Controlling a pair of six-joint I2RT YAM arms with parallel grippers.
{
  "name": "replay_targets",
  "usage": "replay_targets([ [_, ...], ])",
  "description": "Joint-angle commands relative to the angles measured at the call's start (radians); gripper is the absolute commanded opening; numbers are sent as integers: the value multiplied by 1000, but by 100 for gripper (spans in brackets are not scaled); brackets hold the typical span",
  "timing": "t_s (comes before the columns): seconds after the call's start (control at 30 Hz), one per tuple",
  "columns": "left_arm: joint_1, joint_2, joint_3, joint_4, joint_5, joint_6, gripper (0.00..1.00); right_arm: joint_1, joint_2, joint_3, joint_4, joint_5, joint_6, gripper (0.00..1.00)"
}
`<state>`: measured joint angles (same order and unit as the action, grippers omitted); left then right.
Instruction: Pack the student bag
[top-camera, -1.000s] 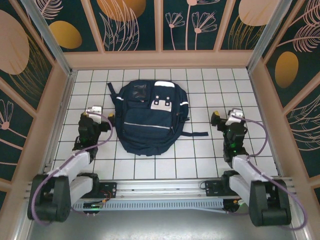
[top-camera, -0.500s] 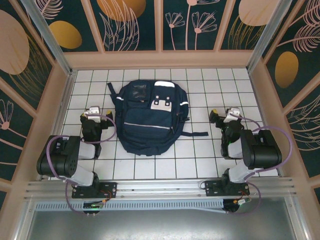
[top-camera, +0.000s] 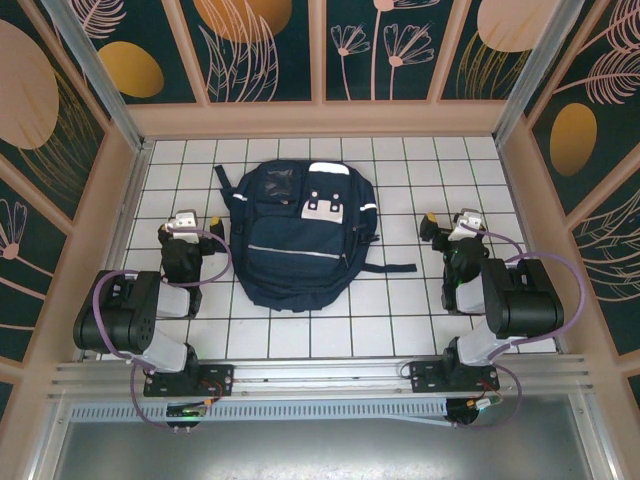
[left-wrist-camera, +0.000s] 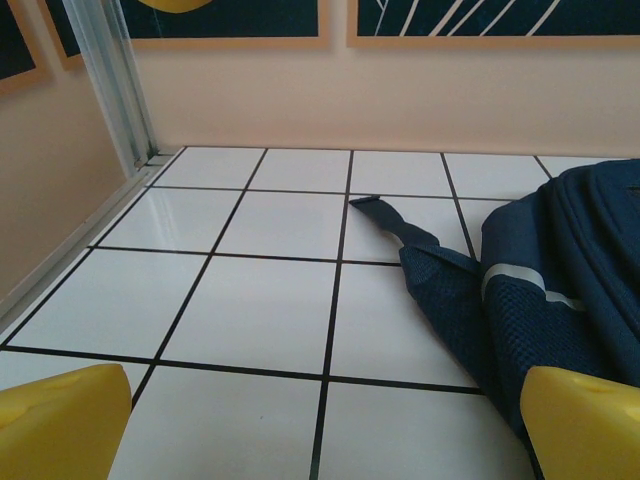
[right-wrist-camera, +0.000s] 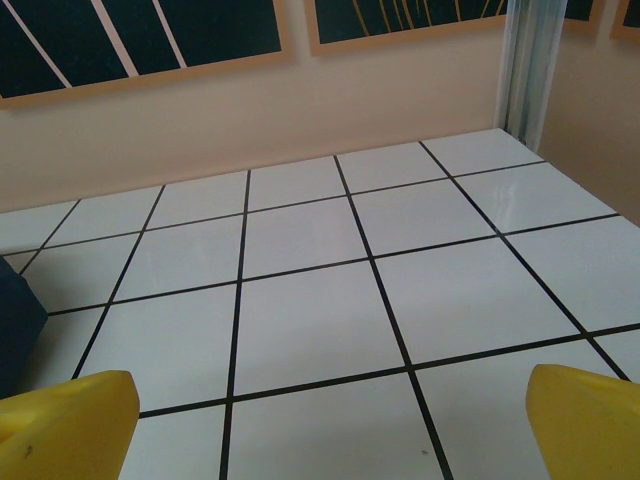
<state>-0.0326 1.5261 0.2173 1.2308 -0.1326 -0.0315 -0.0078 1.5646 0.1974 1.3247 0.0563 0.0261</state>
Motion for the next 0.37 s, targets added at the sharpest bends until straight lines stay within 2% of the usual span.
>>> replay_targets([
  [0.0,8,-9,11,55,2,-21,99,-4,0,13,20,24,-4,99],
  [0.33,8,-8,11,54,2,-22,99,-5,0,14,17,20,-4,99],
])
